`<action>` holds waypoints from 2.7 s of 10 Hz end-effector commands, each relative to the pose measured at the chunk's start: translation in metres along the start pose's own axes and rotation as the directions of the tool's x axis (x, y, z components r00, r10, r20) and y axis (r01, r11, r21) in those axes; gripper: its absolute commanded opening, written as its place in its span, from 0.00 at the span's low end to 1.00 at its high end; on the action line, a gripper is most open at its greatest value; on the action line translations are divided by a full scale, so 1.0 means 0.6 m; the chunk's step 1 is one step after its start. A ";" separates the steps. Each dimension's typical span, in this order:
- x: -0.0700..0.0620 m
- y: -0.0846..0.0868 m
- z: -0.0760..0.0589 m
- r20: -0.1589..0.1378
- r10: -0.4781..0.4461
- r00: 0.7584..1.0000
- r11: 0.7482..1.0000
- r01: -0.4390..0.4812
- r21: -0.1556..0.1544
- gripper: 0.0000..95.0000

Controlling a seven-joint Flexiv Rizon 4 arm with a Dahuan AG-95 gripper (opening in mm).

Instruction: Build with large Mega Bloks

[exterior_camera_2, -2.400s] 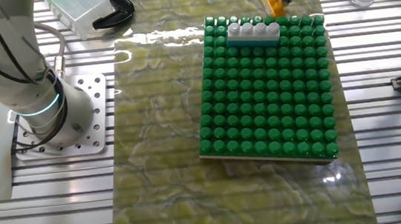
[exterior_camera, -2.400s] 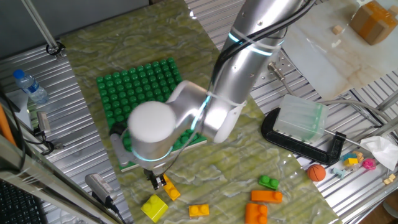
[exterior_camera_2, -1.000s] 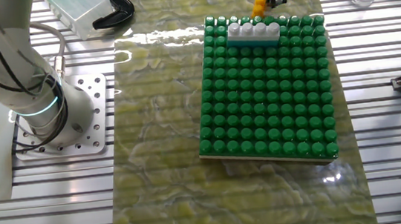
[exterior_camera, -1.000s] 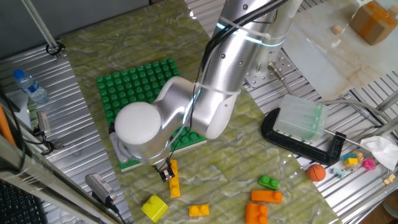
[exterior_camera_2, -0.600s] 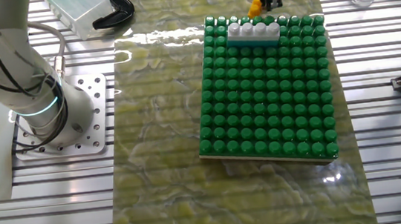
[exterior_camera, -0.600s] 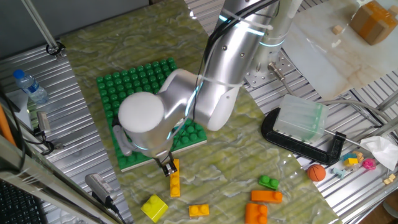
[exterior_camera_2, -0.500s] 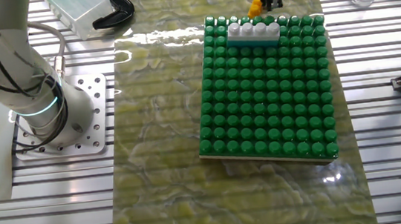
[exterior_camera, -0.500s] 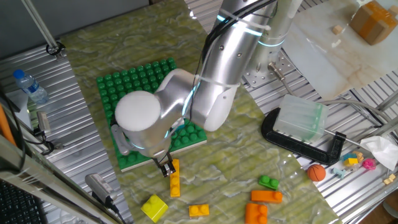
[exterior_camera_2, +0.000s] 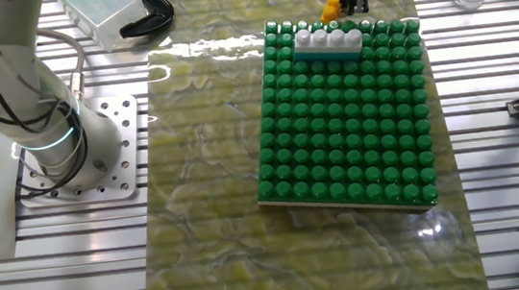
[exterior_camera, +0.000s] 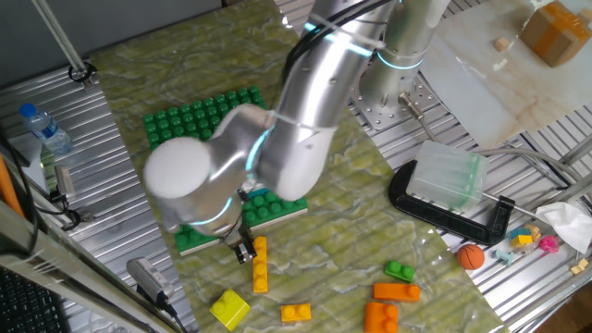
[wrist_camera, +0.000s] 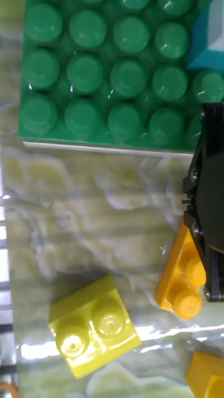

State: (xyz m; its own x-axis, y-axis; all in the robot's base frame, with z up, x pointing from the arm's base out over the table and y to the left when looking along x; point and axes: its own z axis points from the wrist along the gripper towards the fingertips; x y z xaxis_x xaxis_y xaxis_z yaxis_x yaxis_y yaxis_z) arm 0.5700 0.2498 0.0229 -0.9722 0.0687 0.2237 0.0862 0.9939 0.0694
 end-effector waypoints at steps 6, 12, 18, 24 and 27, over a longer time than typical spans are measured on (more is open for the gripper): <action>0.005 -0.002 -0.002 0.041 0.011 0.999 1.000 -0.011 -0.016 0.00; 0.005 -0.002 -0.002 0.137 -0.039 0.990 0.999 0.038 0.013 0.00; 0.061 0.029 0.015 0.112 -0.041 0.993 0.999 0.040 0.012 0.00; 0.122 0.071 0.036 0.082 0.009 0.997 1.000 -0.008 -0.017 0.00; 0.133 0.076 0.017 0.067 0.013 0.998 0.999 -0.011 -0.039 0.00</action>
State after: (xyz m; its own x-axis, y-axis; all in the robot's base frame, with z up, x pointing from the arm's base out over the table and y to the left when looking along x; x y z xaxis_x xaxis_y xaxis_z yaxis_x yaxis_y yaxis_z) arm 0.4917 0.2990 0.0365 -0.9828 0.0896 0.1612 0.1081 0.9880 0.1100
